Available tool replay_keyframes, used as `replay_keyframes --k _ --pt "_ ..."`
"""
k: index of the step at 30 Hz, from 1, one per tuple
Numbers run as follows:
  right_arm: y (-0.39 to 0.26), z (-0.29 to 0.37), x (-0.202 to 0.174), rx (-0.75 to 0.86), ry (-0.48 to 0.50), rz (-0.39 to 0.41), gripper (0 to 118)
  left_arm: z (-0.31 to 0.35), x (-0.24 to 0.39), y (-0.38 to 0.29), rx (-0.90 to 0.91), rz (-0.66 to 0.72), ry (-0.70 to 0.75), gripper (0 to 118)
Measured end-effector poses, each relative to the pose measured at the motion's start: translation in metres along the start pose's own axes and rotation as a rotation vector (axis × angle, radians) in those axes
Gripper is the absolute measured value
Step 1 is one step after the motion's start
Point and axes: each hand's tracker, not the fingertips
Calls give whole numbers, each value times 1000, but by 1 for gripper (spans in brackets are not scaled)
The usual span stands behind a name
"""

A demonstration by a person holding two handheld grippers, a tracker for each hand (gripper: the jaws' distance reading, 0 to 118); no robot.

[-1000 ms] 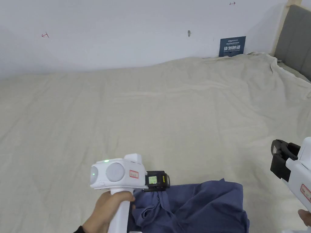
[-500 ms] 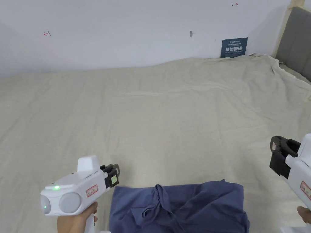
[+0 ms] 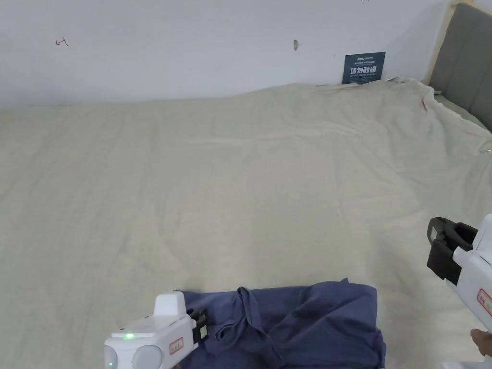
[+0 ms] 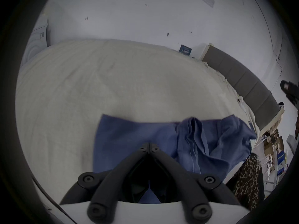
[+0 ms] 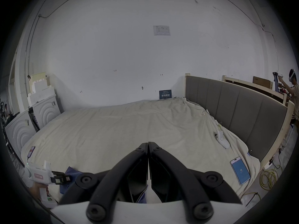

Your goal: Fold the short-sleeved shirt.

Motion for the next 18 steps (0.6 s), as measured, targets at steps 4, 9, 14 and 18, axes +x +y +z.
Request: replay_keyframes --k 4,9,14,18 --pt "-1 2 4 -2 -5 -10 0 -11 21 -15 -48 -28 -46 0" --pt "-3 4 8 0 -13 -22 0 -16 55 -23 -71 -70 -85 0" --pt "-4 5 10 0 -15 -29 0 -21 74 -21 -55 -38 -110 0" --pt "-3 7 12 2 -21 -25 0 -26 87 -21 -67 -30 -134 0"
